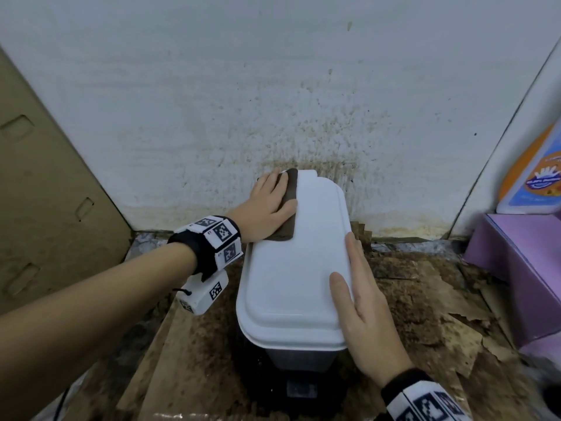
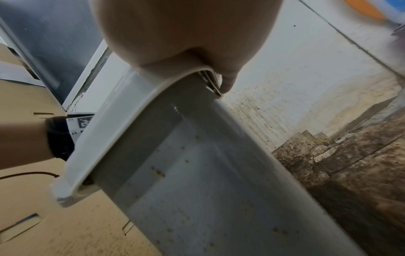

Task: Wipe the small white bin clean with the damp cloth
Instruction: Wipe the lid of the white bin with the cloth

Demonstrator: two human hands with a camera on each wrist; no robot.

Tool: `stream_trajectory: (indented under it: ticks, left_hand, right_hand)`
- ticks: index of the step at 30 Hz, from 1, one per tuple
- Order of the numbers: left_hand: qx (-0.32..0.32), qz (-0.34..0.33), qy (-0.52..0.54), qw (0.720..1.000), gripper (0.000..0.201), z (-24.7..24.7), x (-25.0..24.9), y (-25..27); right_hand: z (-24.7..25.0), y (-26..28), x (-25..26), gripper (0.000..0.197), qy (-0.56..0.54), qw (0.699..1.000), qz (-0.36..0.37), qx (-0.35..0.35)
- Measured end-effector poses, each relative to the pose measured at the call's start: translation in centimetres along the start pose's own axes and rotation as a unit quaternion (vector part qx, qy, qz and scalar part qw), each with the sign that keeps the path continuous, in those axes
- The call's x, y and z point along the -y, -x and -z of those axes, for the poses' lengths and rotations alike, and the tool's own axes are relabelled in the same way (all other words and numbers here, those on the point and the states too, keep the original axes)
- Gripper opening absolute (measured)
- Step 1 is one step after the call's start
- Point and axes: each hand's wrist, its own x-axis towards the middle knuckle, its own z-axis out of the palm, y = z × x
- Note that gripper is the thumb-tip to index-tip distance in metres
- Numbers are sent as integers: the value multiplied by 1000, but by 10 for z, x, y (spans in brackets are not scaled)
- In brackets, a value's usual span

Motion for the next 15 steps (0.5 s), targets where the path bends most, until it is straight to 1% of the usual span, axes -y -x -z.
stream_trajectory:
  ticks: [6, 10, 15]
  left_hand:
    - [-18, -2, 49, 999, 73, -5, -1, 15]
    - [-20, -9, 62, 998, 73, -16, -6, 41]
    - [-5, -2, 89, 996, 74, -27, -19, 84]
  right_hand:
    - [0, 0, -1, 71, 6, 1000, 2, -4]
    - [1, 1, -2, 75, 18, 1000, -6, -8]
    - [1, 3, 0, 73, 20, 1000, -8, -9]
